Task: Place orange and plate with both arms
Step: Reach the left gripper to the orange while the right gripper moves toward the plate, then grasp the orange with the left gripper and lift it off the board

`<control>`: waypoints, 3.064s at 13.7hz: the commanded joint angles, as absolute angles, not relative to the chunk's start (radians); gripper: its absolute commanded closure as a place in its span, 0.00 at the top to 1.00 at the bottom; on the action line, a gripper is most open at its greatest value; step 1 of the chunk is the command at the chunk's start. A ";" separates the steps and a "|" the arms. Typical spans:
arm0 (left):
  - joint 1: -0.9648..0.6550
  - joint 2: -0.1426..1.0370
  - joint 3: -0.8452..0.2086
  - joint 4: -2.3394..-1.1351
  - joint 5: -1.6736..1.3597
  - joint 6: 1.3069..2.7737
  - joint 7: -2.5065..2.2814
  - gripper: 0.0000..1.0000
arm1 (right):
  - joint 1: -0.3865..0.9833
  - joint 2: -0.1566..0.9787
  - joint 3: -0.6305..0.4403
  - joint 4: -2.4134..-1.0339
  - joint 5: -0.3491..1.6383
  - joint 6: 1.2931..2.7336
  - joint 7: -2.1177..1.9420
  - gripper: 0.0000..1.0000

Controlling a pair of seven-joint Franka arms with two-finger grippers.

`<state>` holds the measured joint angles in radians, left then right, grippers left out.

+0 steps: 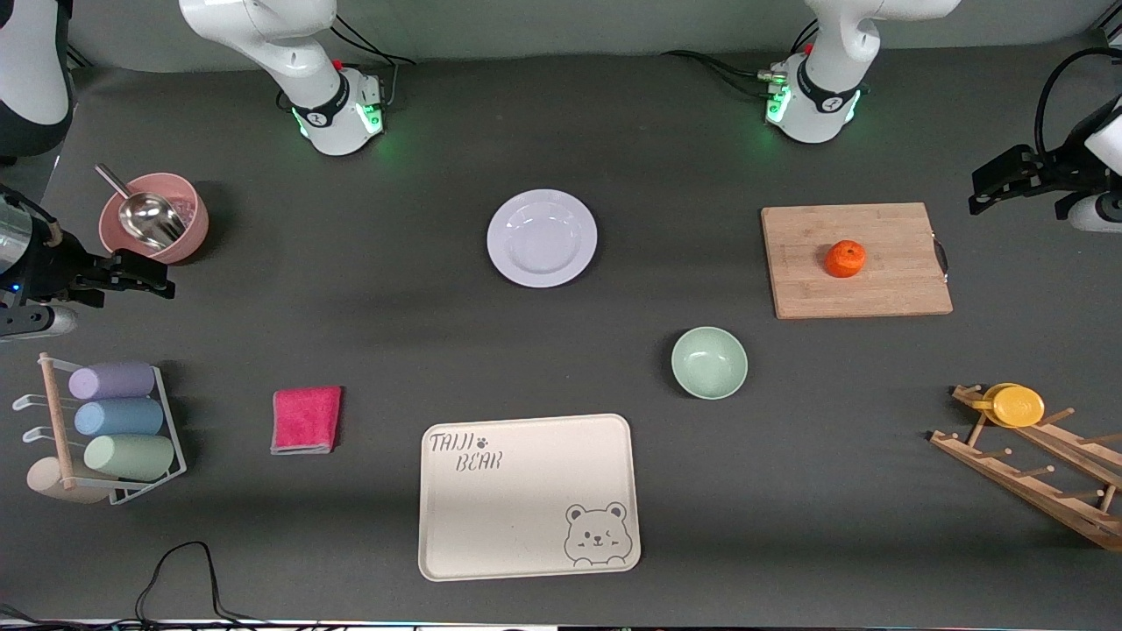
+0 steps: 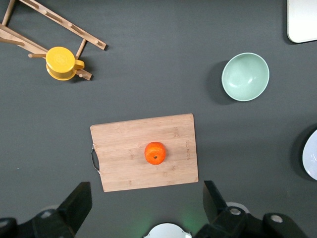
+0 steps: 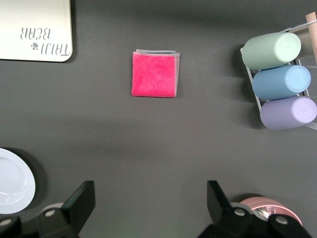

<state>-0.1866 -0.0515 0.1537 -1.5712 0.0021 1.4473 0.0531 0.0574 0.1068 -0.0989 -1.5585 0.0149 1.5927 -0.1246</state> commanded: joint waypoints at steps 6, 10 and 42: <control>-0.193 -0.020 0.189 -1.589 0.006 1.418 0.043 1.00 | 0.072 0.091 -0.107 -1.578 -0.008 1.603 -0.097 1.00; -0.190 -0.032 0.195 -1.768 0.021 1.517 0.025 1.00 | 0.072 0.091 -0.107 -1.578 -0.008 1.603 -0.098 1.00; -0.189 0.015 0.199 -2.818 0.049 2.823 -0.072 0.42 | 0.307 -0.471 -0.184 -2.371 0.360 1.793 0.042 1.00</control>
